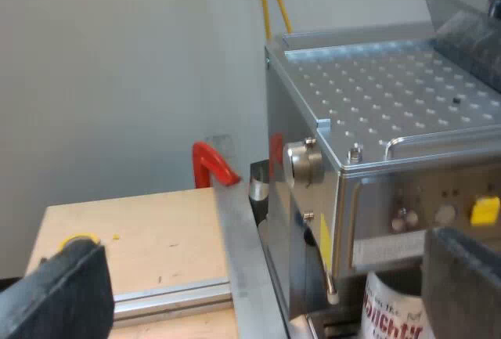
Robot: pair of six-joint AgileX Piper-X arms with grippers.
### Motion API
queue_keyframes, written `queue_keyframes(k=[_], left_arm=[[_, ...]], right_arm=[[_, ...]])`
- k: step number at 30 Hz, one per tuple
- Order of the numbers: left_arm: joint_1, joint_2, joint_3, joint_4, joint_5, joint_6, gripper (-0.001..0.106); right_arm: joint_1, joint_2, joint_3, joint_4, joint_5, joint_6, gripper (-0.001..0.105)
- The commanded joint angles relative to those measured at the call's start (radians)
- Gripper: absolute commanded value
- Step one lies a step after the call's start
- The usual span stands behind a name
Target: Place mug into machine
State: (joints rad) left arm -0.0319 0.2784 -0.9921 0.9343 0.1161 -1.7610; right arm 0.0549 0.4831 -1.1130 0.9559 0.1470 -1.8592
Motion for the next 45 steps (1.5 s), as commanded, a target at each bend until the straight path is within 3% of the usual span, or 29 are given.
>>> queue_keyframes(k=[1, 5, 14, 19, 24, 41, 45], left_arm=[[0.001, -0.086, -0.006, 0.061, -0.024, 0.017, 0.081], [0.001, -0.205, -0.006, 0.130, -0.039, 0.017, 0.081], [0.001, -0.419, -0.009, 0.269, -0.039, 0.017, 0.081], [0.001, -0.434, -0.016, 0.311, -0.037, 0.017, 0.081], [0.001, -0.434, 0.009, 0.311, -0.037, 0.017, 0.081], [0.001, -0.431, 0.324, 0.150, -0.046, 0.017, 0.081], [0.001, -0.431, 0.386, 0.121, -0.046, 0.017, 0.081]], right_arm=[[-0.005, -0.085, -0.009, 0.038, -0.007, -0.012, 0.071], [-0.005, -0.206, -0.009, 0.043, -0.065, -0.012, 0.071], [-0.005, -0.420, 0.000, 0.078, -0.095, -0.032, 0.071], [-0.005, -0.538, 0.067, 0.074, -0.141, -0.030, 0.071], [-0.003, -0.530, 0.120, 0.107, -0.158, -0.031, 0.071], [-0.003, -0.527, 0.484, 0.015, -0.159, -0.004, 0.071], [-0.003, -0.527, 0.535, 0.012, -0.159, -0.004, 0.071]])
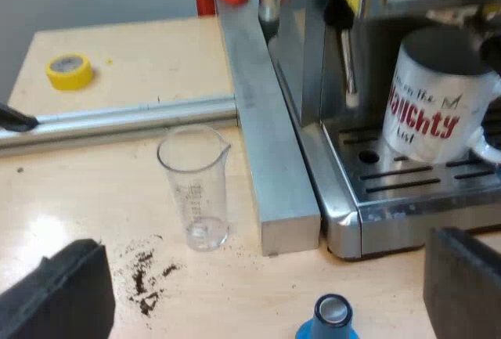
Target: Place mug into machine
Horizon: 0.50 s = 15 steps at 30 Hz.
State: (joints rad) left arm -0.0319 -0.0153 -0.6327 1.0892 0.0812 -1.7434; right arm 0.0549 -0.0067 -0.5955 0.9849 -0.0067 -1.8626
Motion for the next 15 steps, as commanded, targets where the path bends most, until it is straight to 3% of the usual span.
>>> queue_keyframes(k=[1, 7, 15], left_arm=[[0.001, -0.138, 0.046, -0.043, -0.011, 0.000, 0.081], [0.001, -0.137, 0.115, -0.067, -0.007, -0.002, 0.081], [0.001, -0.137, 0.116, -0.068, 0.009, -0.002, 0.081]], right_arm=[[-0.003, -0.037, 0.030, -0.017, -0.005, 0.000, 0.071], [-0.003, -0.037, 0.076, -0.017, -0.005, 0.000, 0.071], [-0.003, -0.037, 0.099, -0.017, -0.005, 0.000, 0.071]])
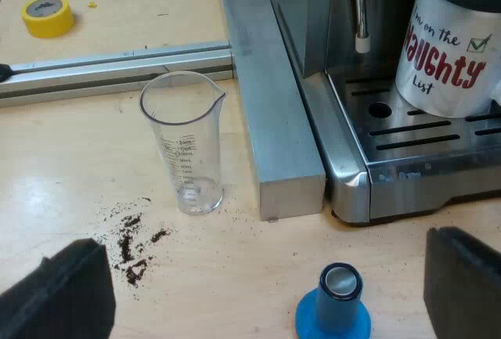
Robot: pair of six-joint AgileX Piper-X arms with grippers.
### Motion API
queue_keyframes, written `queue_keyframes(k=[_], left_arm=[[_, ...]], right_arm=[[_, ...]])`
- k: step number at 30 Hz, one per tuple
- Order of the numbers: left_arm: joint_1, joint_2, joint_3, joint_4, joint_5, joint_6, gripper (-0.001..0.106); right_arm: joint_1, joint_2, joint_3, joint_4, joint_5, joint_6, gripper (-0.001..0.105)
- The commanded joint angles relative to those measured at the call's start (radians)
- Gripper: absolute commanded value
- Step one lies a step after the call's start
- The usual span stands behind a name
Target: Place mug into machine
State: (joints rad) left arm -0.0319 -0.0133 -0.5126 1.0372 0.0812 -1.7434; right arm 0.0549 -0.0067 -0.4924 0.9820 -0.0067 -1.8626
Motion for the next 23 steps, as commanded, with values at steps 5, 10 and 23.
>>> queue_keyframes(k=[5, 10, 23], left_arm=[[0.001, -0.138, -0.003, -0.020, 0.029, -0.002, 0.081], [0.001, -0.141, -0.003, -0.020, 0.029, -0.002, 0.081], [0.001, -0.141, -0.003, -0.020, 0.029, -0.002, 0.081]], right_arm=[[-0.003, -0.037, -0.004, -0.014, -0.005, 0.000, 0.071], [-0.003, -0.037, -0.004, -0.014, -0.005, 0.000, 0.071], [-0.003, -0.037, -0.004, -0.014, -0.005, 0.000, 0.071]])
